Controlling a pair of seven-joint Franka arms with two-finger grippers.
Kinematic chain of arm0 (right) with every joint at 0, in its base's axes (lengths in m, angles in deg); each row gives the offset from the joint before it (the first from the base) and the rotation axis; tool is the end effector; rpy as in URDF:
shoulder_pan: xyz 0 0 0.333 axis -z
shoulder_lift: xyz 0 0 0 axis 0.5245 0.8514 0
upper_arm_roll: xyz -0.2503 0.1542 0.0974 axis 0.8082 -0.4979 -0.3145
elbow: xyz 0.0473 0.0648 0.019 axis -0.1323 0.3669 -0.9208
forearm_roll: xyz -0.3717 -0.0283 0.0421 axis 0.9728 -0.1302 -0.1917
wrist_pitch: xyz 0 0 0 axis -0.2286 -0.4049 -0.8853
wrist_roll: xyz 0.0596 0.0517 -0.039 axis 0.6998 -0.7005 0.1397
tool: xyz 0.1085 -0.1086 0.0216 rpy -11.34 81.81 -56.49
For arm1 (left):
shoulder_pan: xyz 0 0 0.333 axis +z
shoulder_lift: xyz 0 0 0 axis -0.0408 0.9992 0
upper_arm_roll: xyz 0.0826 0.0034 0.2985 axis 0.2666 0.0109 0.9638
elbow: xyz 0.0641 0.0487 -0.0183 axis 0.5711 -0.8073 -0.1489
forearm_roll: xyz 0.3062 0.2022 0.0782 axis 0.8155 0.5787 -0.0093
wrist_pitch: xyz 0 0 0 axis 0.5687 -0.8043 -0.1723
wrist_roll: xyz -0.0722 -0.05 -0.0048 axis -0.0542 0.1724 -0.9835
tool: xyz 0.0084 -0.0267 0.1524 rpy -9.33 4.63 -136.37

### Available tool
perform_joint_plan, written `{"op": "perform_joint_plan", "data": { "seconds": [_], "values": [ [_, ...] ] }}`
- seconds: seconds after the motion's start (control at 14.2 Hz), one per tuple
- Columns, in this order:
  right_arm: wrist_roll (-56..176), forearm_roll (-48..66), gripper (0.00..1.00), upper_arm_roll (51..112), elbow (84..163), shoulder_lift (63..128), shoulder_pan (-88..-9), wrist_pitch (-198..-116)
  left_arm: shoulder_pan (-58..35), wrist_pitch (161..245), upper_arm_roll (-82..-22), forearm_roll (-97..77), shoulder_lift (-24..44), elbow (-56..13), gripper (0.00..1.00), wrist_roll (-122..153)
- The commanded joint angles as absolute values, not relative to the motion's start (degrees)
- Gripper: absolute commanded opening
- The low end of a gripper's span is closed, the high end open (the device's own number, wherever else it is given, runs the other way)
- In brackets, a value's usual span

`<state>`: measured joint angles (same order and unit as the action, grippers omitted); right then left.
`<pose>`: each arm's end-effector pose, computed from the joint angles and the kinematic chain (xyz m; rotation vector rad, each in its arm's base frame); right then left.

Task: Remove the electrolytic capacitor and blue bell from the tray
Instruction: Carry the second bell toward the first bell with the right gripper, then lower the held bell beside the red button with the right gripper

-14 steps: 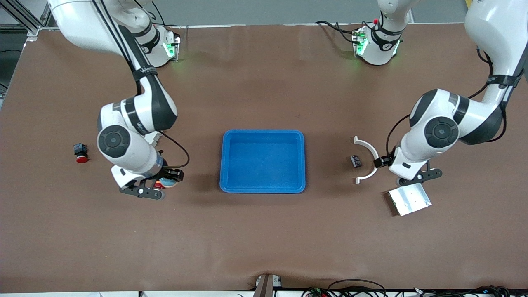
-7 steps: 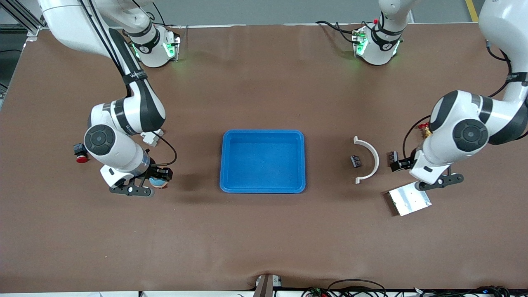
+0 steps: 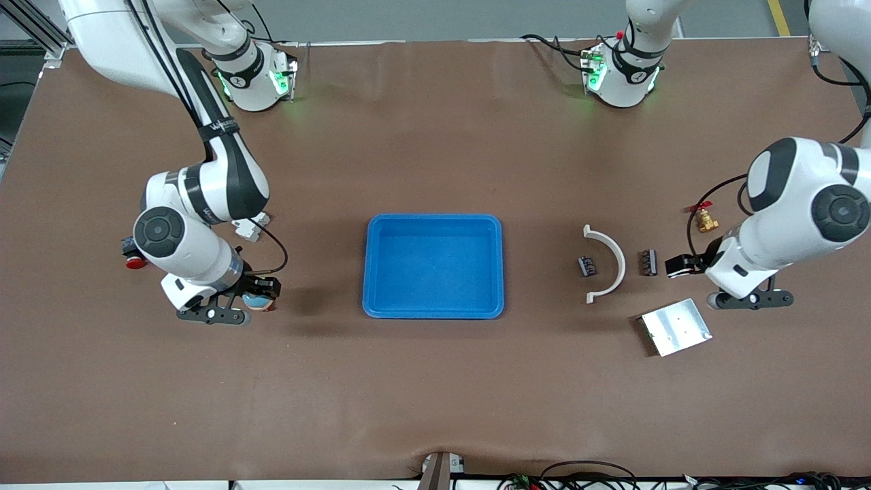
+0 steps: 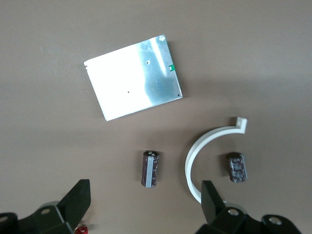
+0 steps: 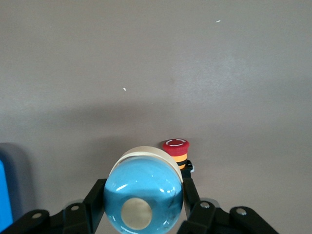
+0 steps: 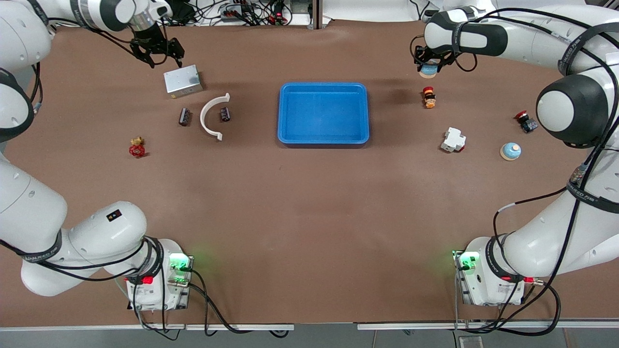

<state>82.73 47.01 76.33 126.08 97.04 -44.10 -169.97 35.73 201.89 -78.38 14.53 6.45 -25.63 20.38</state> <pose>0.6256 0.1326 0.2688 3.1245 -0.1331 0.0344 0.6048 -0.0150 0.3365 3.1291 -0.0167 -0.0750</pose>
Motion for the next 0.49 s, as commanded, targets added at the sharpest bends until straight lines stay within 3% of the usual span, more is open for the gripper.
{"op": "perform_joint_plan", "data": {
  "seconds": [0.0, 0.42],
  "values": [
    [79.9, 46.2, 0.00, 75.4, 128.2, 95.0, -42.1, -171.4, 36.2, 202.3, -76.5, 8.9, 1.1, -27.5, 1.00, 13.2],
    [70.3, 39.2, 0.00, 75.5, 128.1, 95.4, -38.7, -171.6, 36.2, 201.5, -75.0, 0.9, -5.6, -28.6, 1.00, 6.3]
  ]
}}
